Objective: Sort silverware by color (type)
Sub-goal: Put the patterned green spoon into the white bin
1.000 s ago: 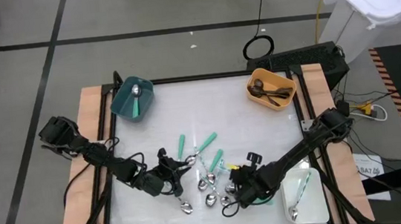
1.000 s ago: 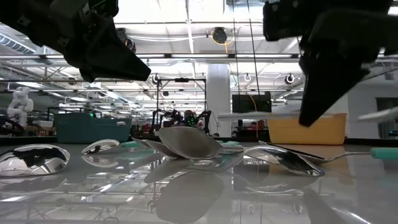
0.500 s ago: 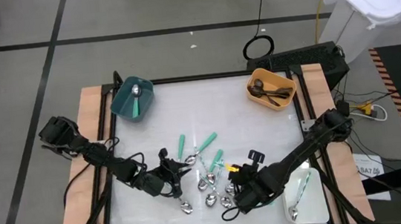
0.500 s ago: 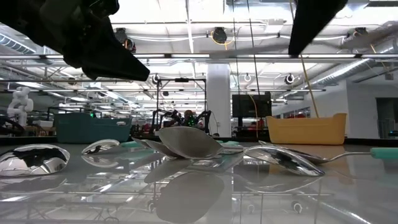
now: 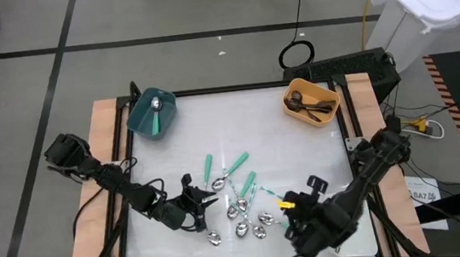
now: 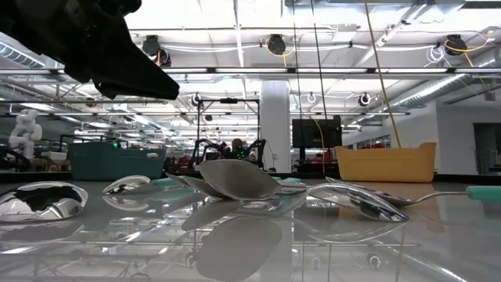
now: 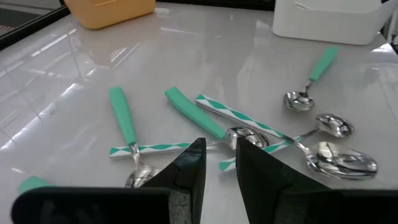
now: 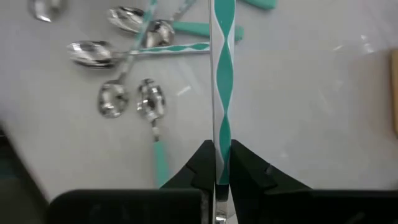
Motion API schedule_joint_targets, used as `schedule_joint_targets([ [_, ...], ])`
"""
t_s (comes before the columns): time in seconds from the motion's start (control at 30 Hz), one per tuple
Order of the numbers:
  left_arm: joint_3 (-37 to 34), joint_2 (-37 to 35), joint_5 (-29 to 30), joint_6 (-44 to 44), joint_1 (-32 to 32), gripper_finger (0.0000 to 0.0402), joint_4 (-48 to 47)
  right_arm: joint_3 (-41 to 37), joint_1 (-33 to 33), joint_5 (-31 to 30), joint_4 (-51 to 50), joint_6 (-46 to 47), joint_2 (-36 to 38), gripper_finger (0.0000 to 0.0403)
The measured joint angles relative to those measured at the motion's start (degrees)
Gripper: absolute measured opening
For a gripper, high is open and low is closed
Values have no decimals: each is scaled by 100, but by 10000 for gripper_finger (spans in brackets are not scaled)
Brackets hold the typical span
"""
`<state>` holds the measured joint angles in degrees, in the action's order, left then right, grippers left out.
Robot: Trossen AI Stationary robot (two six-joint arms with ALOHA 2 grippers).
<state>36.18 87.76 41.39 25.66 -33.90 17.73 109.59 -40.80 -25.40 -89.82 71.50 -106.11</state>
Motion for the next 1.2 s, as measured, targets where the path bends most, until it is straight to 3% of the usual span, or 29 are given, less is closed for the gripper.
schedule_joint_targets([
  [0.53,0,0,-80,-166,1,88,8,97,-804,14,-22,1391,569,20],
  [0.83,0,0,-271,-291,1,88,10,-114,-1236,24,-17,2684,565,20],
  [1.2,0,-1,-691,-298,-53,88,2,-1230,-1613,1536,-18,4341,560,20],
])
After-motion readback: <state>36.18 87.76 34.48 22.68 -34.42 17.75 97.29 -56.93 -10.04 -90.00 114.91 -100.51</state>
